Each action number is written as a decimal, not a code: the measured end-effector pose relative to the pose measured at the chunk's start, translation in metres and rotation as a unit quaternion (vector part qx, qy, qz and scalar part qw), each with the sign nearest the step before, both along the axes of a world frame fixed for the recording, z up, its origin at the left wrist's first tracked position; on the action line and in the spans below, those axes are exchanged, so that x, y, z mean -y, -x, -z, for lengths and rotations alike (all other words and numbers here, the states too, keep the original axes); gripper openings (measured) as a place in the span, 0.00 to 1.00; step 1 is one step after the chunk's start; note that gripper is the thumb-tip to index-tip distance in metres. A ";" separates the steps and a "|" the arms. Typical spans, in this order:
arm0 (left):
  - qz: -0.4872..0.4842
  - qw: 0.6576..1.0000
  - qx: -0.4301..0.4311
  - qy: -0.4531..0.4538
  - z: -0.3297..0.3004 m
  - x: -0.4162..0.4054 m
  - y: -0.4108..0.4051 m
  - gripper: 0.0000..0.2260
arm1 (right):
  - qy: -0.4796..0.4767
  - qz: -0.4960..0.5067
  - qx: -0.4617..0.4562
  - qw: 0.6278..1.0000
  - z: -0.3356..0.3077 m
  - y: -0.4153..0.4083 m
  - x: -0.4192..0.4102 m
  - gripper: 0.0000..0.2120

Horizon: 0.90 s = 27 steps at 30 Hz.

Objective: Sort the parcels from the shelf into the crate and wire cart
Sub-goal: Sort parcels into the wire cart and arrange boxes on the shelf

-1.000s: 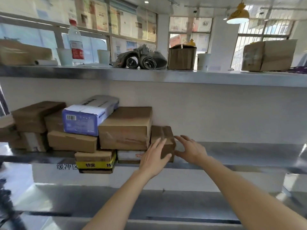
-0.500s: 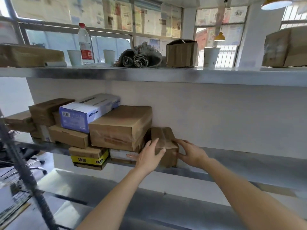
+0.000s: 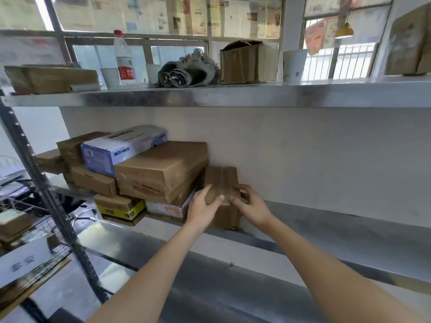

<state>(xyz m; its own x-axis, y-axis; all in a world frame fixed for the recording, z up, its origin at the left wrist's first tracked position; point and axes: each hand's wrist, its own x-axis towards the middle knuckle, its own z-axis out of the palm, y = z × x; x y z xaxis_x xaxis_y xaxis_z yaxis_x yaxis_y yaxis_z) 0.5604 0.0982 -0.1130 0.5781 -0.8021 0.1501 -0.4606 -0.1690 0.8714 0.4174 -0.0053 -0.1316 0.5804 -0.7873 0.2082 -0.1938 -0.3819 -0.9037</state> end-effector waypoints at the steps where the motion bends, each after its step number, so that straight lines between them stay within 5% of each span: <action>1: -0.003 1.000 -0.005 0.015 -0.002 -0.002 0.005 0.28 | 0.011 0.002 0.004 1.000 -0.004 0.005 -0.002 0.22; 12: 0.011 0.988 -0.038 0.152 -0.055 -0.051 0.059 0.39 | 0.050 0.003 0.096 0.994 -0.081 0.064 -0.069 0.28; 23: 0.055 0.950 -0.171 0.257 -0.094 -0.184 0.029 0.23 | 0.032 -0.069 0.141 0.987 -0.132 0.039 -0.194 0.30; 27: 0.013 0.957 -0.122 0.263 -0.099 -0.244 0.005 0.40 | 0.064 -0.099 0.107 0.987 -0.139 0.011 -0.239 0.31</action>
